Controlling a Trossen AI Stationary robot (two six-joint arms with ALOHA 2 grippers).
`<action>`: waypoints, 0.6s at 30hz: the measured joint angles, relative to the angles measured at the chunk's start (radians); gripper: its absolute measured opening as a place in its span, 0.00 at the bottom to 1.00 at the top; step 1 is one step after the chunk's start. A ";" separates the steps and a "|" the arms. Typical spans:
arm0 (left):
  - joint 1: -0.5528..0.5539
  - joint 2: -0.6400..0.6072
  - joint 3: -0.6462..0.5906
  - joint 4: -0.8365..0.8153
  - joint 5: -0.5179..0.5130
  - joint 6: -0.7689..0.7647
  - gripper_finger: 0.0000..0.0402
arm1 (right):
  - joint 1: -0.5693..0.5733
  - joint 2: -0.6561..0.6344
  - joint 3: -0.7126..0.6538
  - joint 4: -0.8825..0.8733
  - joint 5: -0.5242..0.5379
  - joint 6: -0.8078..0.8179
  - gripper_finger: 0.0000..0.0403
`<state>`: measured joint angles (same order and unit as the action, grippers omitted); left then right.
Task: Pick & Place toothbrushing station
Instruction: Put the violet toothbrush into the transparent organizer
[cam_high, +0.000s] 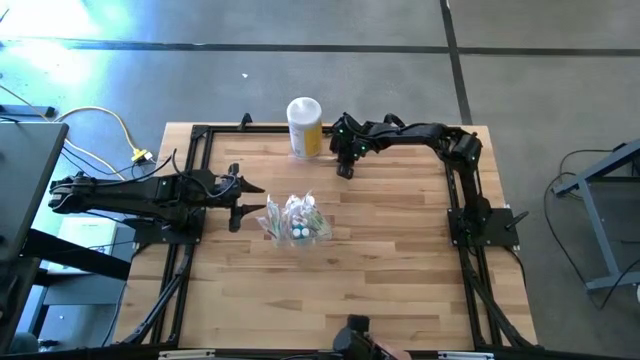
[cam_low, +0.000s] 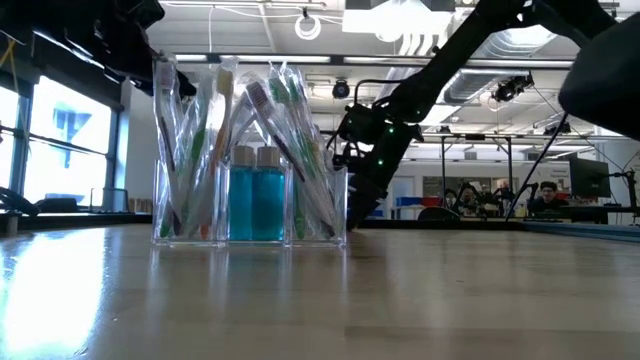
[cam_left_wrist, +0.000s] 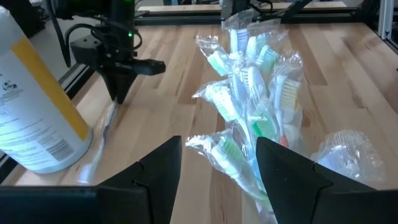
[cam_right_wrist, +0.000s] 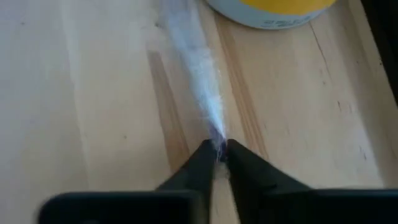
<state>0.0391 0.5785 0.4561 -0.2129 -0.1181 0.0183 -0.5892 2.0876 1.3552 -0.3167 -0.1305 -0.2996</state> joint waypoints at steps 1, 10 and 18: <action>0.000 0.000 0.000 -0.006 0.000 -0.001 0.50 | 0.000 0.000 0.000 -0.002 0.000 -0.015 0.08; 0.000 0.000 0.000 -0.023 0.000 -0.023 0.50 | 0.007 -0.001 0.003 -0.085 0.059 -0.034 0.02; 0.000 0.000 0.000 -0.051 0.000 -0.039 0.50 | 0.049 -0.008 0.008 -0.280 0.136 0.060 0.01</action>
<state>0.0391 0.5785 0.4561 -0.2642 -0.1185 -0.0204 -0.5398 2.0793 1.3632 -0.5967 0.0052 -0.2398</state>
